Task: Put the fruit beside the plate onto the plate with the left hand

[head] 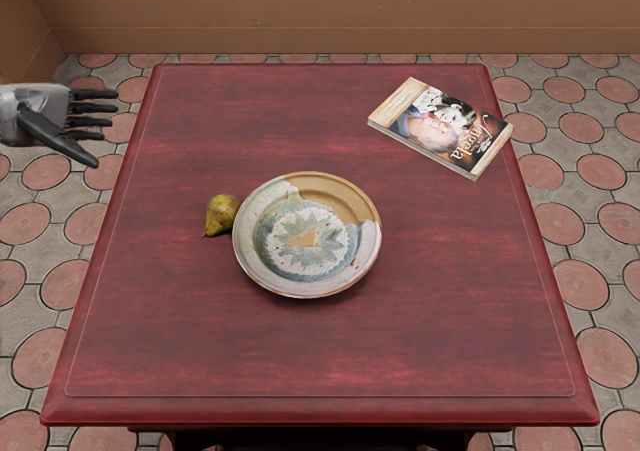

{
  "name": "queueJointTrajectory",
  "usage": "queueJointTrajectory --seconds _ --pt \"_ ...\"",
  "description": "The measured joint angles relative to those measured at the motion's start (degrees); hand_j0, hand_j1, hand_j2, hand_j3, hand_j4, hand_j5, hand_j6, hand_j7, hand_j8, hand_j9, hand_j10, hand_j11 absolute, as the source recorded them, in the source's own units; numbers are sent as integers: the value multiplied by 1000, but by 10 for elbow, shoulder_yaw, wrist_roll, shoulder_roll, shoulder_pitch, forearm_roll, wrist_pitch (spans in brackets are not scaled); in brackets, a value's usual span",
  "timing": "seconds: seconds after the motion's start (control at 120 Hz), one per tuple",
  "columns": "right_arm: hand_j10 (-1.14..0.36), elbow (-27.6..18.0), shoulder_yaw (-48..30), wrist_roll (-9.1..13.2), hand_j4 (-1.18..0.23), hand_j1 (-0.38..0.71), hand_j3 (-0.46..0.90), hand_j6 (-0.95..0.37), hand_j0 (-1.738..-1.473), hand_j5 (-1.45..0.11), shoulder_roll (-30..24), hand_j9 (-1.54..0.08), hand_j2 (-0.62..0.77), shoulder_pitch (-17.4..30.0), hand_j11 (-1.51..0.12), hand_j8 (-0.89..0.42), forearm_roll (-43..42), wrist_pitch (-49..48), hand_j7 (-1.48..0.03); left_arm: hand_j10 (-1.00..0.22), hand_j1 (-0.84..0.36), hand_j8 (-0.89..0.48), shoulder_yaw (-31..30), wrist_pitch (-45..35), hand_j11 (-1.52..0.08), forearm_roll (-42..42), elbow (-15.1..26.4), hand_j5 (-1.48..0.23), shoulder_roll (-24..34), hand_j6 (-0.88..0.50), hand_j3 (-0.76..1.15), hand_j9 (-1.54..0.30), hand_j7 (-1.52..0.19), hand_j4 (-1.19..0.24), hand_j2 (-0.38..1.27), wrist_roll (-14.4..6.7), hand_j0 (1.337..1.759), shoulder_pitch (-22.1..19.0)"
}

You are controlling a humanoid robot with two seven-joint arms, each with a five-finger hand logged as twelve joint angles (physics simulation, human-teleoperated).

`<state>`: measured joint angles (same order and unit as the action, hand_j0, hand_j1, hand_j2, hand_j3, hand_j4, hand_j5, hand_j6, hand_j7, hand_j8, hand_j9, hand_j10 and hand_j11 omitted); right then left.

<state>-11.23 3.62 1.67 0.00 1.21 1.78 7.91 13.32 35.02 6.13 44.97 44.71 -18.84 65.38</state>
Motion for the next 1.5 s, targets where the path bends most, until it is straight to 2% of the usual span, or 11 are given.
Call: queueJointTrajectory --seconds 0.275,0.325,0.417,0.55,0.733,0.792,0.875,0.992,1.1,1.267,1.5 --pt "-29 0 2 1 -30 -314 0 -30 -1658 -38 0 -38 -6 4 -38 -29 -1 0 -38 0 349 0 0 0 0 60 23 0 -14 -1 0 0 0 -1 0 -6 1658 23" --pt "-29 0 2 1 -30 -314 0 -30 -1658 -38 0 -38 -6 4 -38 -30 -1 0 -38 -1 349 -1 0 0 0 74 26 0 -18 -1 0 0 0 -1 0 -21 1658 26" --pt "-29 0 2 2 -30 -314 0 -30 -1658 -38 0 -38 -6 4 -38 -30 -1 0 -38 -1 349 -2 0 0 0 92 45 0 -16 -2 0 0 0 -2 0 -70 1658 28" --pt "-29 0 2 2 -30 -314 0 -30 -1658 -38 0 -38 -6 5 -38 -30 -1 0 -38 -1 349 -2 -4 0 0 127 110 0 -6 -2 0 0 0 -2 0 -128 1658 31" --pt "-29 0 2 2 -30 -314 0 -30 -1658 -38 0 -38 -6 5 -38 -30 -1 0 -38 -2 349 -3 -95 -32 0 133 188 0 -5 -3 0 0 0 -3 0 -155 1658 133" --pt "-29 0 2 2 -30 -314 0 -30 -1658 -38 0 -38 -6 5 -38 -30 -1 0 -38 -2 349 -3 -138 -72 0 134 210 0 -11 -3 0 0 0 -2 0 -154 1658 166" --pt "-29 0 2 2 -30 -314 0 -30 -1658 -38 0 -38 -6 5 -38 -30 -1 0 -38 -2 349 -3 -187 -118 0 147 233 0 -16 -3 0 0 0 -3 0 -130 1658 189" --pt "-29 0 2 2 -30 -314 0 -30 -1658 -38 0 -38 -6 5 -38 -30 -1 0 -38 -2 349 -3 -230 -178 0 223 264 0 -39 -4 0 0 0 -3 0 -92 1658 192" --pt "-29 0 2 2 -30 -314 0 -30 -1658 -38 0 -38 -6 5 -38 -30 -1 0 -38 -2 349 -3 -255 -225 0 301 288 0 -59 -4 0 0 0 -3 0 -74 1658 199" --pt "-29 0 2 2 -30 -314 0 -30 -1658 -38 0 -38 -6 5 -38 -30 -1 0 -38 -3 349 -4 -281 -259 0 385 324 0 -85 -4 0 0 0 -3 1 -64 1658 212" --pt "-29 0 2 2 -30 -314 0 -30 -1658 -38 0 -38 -6 5 -38 -30 -1 0 -38 -2 349 -3 -306 -262 0 406 366 0 -105 -4 0 0 0 -3 1 -61 1658 223"
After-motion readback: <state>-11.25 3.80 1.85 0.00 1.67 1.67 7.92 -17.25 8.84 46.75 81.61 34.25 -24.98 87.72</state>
